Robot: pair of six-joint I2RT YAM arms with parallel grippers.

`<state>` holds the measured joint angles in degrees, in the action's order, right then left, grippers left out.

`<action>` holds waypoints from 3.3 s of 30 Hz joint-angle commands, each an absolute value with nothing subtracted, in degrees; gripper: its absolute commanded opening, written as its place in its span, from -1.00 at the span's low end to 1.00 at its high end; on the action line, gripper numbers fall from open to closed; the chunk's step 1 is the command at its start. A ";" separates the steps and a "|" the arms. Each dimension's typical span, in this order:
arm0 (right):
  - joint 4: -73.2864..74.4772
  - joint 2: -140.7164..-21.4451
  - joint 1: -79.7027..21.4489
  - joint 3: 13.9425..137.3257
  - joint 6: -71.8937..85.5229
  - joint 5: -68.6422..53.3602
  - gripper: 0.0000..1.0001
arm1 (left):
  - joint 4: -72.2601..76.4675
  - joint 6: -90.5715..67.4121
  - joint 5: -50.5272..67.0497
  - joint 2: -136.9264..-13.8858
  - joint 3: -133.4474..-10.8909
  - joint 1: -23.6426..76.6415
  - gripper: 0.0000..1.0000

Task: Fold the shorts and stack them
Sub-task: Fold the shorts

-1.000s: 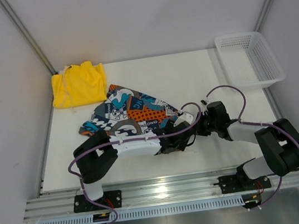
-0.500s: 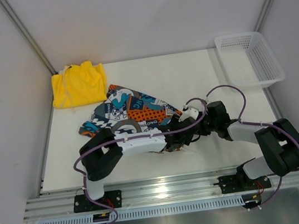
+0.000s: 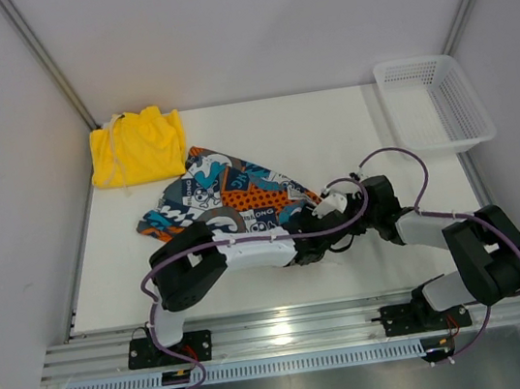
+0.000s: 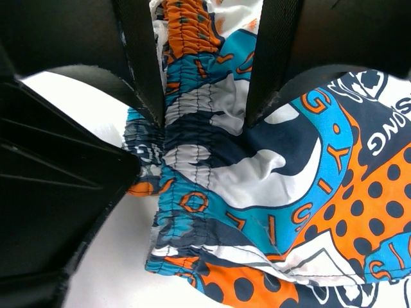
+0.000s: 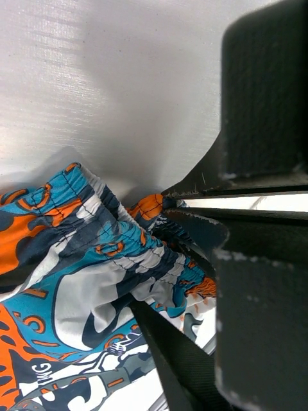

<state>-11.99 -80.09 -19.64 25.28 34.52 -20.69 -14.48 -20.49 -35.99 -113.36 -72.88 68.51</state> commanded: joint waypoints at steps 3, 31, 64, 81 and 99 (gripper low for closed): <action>-15.29 -80.86 -19.25 25.14 35.07 -21.71 -1.00 | -11.95 -18.72 -41.30 -114.87 -75.32 70.84 0.07; -13.01 -85.25 -13.27 28.65 36.56 -26.37 -1.00 | -21.17 -19.60 -47.55 -108.99 -72.16 75.41 -1.00; -12.66 -85.52 -13.01 30.32 35.68 -26.02 -1.00 | -16.00 -28.29 -30.76 -119.44 -70.75 74.18 -1.00; -15.20 -80.51 -9.14 26.54 37.97 -28.99 -0.60 | -4.84 -30.50 -19.25 -116.63 -62.49 70.05 -0.98; -18.37 -70.85 -6.95 15.56 50.27 -29.36 0.62 | -3.34 -31.38 -17.75 -116.81 -61.96 69.52 -0.99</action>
